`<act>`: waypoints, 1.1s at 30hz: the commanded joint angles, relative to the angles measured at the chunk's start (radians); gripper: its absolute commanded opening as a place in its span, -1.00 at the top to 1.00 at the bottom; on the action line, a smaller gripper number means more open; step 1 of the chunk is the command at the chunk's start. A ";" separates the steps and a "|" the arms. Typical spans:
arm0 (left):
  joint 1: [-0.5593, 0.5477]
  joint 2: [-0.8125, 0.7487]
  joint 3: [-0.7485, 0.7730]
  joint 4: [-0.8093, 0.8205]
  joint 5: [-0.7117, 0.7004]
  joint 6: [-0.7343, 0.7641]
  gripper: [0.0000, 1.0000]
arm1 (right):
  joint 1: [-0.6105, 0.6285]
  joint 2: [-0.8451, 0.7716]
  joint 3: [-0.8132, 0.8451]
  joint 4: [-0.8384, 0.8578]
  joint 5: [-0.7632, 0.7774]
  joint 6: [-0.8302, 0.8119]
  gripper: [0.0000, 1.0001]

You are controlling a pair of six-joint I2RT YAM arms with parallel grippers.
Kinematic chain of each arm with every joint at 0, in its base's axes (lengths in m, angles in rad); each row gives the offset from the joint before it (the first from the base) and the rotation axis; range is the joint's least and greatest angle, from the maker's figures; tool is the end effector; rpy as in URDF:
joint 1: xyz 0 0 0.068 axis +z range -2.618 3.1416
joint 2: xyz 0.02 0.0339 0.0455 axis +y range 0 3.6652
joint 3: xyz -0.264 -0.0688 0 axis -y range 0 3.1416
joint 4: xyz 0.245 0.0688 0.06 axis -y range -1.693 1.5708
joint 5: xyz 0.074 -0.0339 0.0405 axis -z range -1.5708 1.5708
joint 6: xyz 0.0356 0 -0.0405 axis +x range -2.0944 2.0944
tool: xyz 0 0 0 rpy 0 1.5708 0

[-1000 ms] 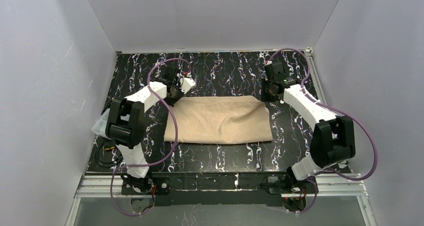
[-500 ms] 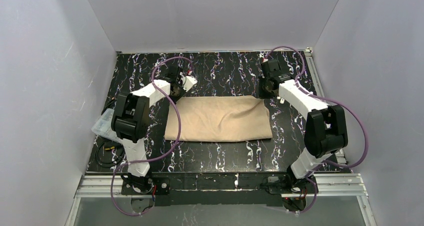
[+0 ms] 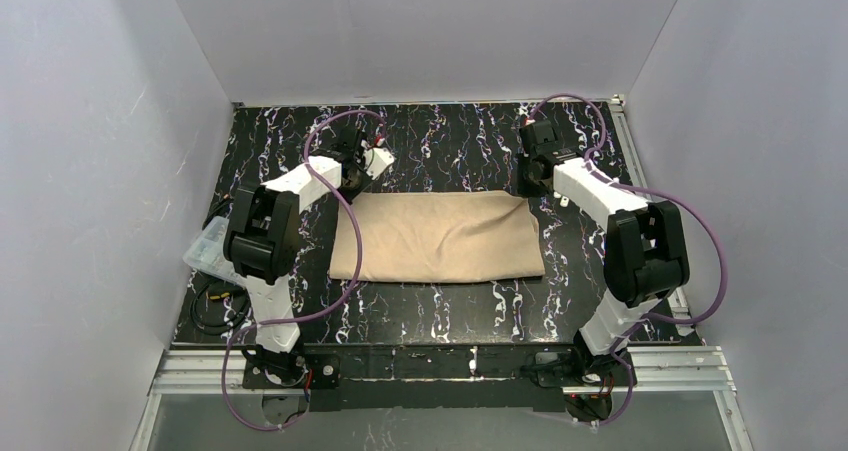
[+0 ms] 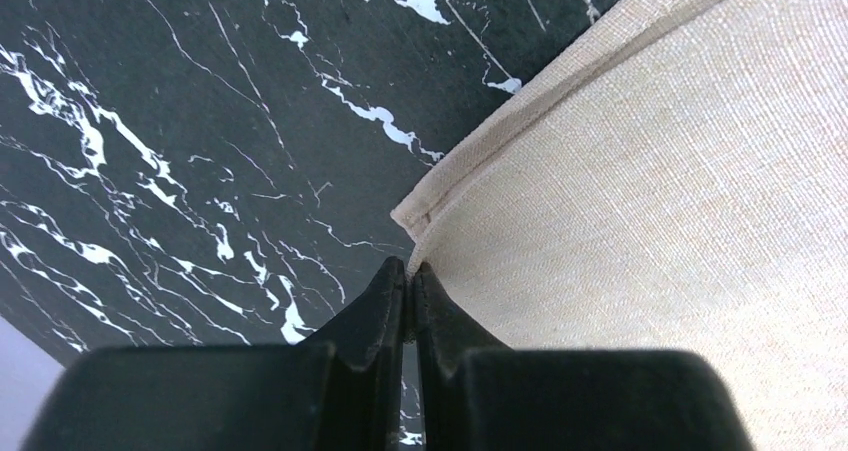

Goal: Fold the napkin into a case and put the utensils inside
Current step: Fold and flatten the napkin at the center of the board.

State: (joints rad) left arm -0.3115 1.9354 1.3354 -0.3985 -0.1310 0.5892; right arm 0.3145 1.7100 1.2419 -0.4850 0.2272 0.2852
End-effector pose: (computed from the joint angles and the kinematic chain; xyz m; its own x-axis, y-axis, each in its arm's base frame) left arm 0.3911 -0.1211 0.1794 -0.5338 0.7507 -0.3892 0.6413 0.6594 0.3922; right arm 0.3499 0.1054 0.2293 -0.7938 0.0300 -0.6074 0.0479 0.9988 -0.0133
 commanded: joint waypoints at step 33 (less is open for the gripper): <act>0.005 -0.168 0.179 -0.272 0.067 -0.015 -0.76 | -0.010 -0.035 0.079 0.057 0.095 0.037 -0.69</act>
State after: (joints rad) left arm -0.3096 1.9186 1.3903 -0.4786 -0.1581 0.6018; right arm 0.3069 1.7382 1.2579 -0.4191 0.2672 0.3141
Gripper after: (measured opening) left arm 0.873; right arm 0.774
